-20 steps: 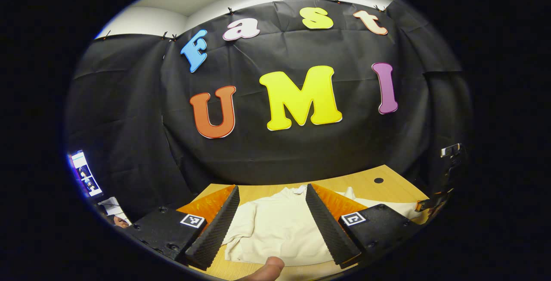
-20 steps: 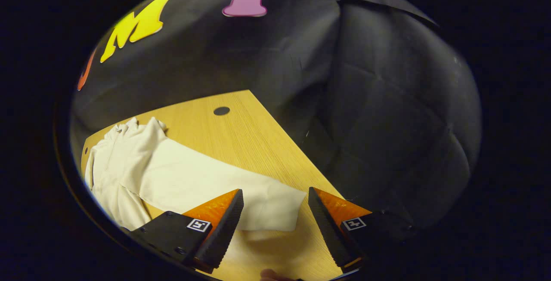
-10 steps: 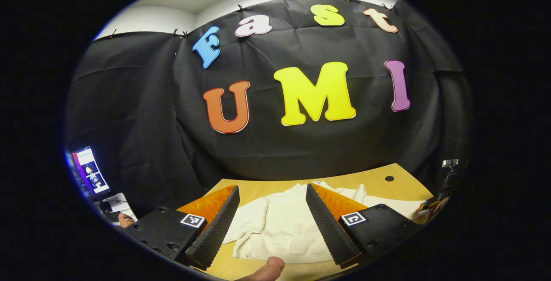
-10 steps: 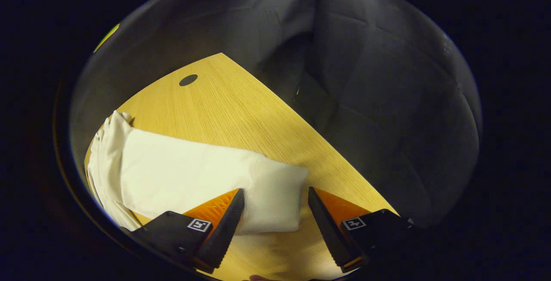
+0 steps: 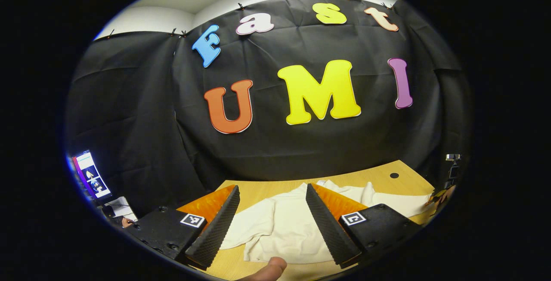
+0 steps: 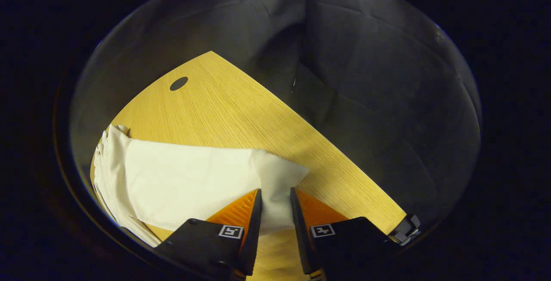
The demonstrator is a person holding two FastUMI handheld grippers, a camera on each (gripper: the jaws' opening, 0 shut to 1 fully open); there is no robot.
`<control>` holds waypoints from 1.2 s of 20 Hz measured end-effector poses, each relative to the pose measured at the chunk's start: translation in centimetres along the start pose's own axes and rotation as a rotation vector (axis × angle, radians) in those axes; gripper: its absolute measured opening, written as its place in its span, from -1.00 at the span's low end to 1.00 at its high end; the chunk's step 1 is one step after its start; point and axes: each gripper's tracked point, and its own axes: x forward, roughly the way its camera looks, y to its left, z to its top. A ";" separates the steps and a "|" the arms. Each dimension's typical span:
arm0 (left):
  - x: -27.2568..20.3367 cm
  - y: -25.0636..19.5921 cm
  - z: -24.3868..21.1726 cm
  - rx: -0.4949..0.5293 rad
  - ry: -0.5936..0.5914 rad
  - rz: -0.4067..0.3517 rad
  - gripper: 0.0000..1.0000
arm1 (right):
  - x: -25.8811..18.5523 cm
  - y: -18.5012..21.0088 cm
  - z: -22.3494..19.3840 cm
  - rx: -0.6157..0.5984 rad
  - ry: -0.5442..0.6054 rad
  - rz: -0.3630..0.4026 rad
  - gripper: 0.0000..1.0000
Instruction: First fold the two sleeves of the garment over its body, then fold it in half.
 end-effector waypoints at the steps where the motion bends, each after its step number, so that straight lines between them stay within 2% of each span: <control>1: 0.1 0.3 0.0 0.003 0.000 -0.001 0.98 | 0.0 0.0 -0.3 0.003 0.011 -0.005 -0.16; 2: 0.1 0.4 -0.2 0.001 0.000 -0.005 0.97 | -0.2 0.0 -0.4 0.004 0.022 -0.009 -0.65; 3: 0.1 0.7 -0.2 -0.005 0.002 -0.008 0.97 | -0.4 -0.1 -0.4 0.010 0.029 -0.015 -0.65; 4: 0.2 0.9 -0.3 -0.013 0.003 -0.011 0.98 | -0.9 -0.3 -0.4 0.023 0.033 -0.018 -0.85; 9: 0.6 2.1 -0.7 -0.026 -0.006 -0.022 0.98 | -4.1 -0.6 1.1 0.049 -0.009 -0.005 -0.82; 11: 0.9 2.7 -0.9 -0.027 -0.011 -0.034 0.97 | -6.4 -1.0 2.4 0.028 -0.055 -0.029 -0.82; 12: 1.0 3.0 -1.0 -0.032 -0.011 -0.041 0.97 | -7.0 -0.3 3.4 0.027 -0.071 -0.024 -0.99; 14: 1.2 3.6 -1.3 -0.044 -0.015 -0.054 0.97 | -9.7 1.2 5.3 0.015 -0.123 0.002 -0.99; 18: 1.8 5.1 -2.1 -0.074 -0.016 -0.075 0.98 | -15.4 8.0 8.7 -0.041 -0.217 0.085 -0.99; 21: 2.0 6.8 -2.8 -0.092 -0.010 -0.079 0.98 | -20.2 15.7 9.7 -0.112 -0.270 0.187 -0.99; 24: 2.1 8.7 -3.7 -0.100 -0.004 -0.080 0.98 | -25.2 24.6 8.8 -0.222 -0.313 0.309 -1.00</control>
